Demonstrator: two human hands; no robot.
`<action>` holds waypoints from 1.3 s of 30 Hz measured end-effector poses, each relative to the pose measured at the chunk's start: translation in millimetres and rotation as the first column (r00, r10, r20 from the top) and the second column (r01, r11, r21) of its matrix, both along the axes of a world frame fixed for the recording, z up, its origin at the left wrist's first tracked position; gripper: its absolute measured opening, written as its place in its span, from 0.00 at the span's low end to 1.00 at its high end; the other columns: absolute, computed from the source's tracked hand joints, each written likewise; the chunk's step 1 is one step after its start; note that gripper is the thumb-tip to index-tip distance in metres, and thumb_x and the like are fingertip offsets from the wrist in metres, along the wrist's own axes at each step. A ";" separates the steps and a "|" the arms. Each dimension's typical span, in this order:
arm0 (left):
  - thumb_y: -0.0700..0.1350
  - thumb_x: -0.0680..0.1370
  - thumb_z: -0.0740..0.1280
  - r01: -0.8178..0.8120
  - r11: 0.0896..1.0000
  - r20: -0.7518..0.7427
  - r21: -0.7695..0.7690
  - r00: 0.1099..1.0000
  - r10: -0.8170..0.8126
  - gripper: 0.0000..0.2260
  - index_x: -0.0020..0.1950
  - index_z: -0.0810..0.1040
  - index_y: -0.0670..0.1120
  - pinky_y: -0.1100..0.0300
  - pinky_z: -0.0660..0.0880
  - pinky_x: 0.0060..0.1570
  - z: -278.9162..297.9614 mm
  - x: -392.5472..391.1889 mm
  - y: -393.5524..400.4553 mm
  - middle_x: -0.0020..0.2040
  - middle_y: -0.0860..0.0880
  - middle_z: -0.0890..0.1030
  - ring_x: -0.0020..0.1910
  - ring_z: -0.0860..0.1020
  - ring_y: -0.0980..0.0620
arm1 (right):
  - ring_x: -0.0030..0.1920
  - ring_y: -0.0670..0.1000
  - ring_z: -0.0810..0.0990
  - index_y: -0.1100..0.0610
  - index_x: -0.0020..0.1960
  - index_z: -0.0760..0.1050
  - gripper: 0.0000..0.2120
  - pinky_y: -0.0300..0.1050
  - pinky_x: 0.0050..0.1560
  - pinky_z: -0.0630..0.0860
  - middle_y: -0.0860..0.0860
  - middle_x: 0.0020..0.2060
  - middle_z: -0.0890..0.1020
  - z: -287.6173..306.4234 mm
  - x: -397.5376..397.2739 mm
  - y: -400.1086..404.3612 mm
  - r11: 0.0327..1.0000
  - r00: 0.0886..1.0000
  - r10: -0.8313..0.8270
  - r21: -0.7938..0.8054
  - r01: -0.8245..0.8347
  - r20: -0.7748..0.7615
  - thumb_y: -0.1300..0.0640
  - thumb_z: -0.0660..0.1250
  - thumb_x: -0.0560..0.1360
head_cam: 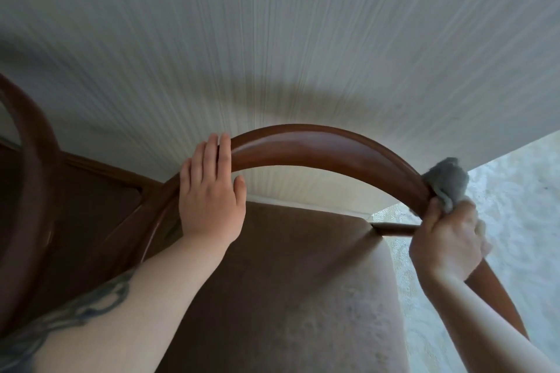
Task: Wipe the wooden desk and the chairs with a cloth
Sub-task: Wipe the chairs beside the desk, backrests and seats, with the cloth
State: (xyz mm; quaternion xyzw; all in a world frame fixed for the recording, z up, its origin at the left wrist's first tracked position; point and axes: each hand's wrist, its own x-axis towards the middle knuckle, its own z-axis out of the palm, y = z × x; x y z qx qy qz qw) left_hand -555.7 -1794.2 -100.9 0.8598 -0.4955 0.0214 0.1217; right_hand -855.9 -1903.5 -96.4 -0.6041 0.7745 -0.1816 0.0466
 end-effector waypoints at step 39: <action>0.48 0.83 0.50 -0.148 0.985 -0.158 -0.084 0.978 0.134 0.21 0.75 0.63 0.45 0.52 0.55 0.74 -5.6 28.8 125.7 0.75 0.47 0.65 0.75 0.60 0.51 | 0.53 0.50 0.72 0.52 0.73 0.60 0.21 0.41 0.50 0.67 0.53 0.63 0.67 30.6 277.6 59.1 0.973 0.405 -0.209 0.231 -0.005 0.890 0.55 0.60 0.81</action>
